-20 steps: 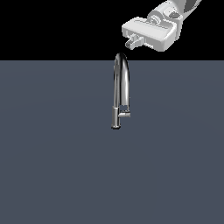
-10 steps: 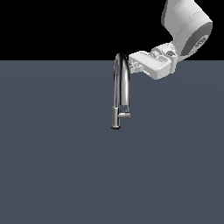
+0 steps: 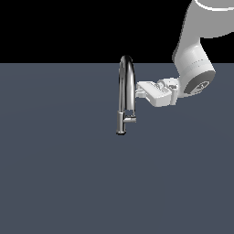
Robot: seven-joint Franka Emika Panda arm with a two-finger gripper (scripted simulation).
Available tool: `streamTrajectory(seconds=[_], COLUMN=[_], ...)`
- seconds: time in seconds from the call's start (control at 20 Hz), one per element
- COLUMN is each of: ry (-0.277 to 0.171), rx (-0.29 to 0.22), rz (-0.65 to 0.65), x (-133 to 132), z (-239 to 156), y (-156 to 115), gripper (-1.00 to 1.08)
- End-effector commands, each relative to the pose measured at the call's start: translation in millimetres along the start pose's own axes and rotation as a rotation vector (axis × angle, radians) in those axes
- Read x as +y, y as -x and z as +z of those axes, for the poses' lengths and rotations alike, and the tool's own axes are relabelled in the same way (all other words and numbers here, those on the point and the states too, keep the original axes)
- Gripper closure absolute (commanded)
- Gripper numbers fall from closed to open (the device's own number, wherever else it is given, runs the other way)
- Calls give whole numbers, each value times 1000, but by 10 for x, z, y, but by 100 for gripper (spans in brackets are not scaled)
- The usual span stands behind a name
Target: Turn on the faucet by rotating a designated handle.
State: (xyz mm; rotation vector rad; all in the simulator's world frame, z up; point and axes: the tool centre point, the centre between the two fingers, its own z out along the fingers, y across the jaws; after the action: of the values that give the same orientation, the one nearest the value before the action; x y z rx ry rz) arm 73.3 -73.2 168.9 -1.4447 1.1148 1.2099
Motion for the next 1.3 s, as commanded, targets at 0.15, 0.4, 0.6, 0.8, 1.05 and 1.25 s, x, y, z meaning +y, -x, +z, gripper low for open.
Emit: streamTrajectory(seconds=[0.15, 0.4, 0.6, 0.8, 1.05, 1.25], ry=[-64, -85, -85, -84, -84, -85], rx=[-70, -93, -93, -93, -93, -93], rz=[68, 90, 90, 90, 90, 90], x=[27, 42, 43, 103, 205, 293], z=[79, 117, 118, 122, 130, 135], y=[-297, -395, -397, -378, -341, -308], gripper=[108, 108, 108, 108, 108, 108])
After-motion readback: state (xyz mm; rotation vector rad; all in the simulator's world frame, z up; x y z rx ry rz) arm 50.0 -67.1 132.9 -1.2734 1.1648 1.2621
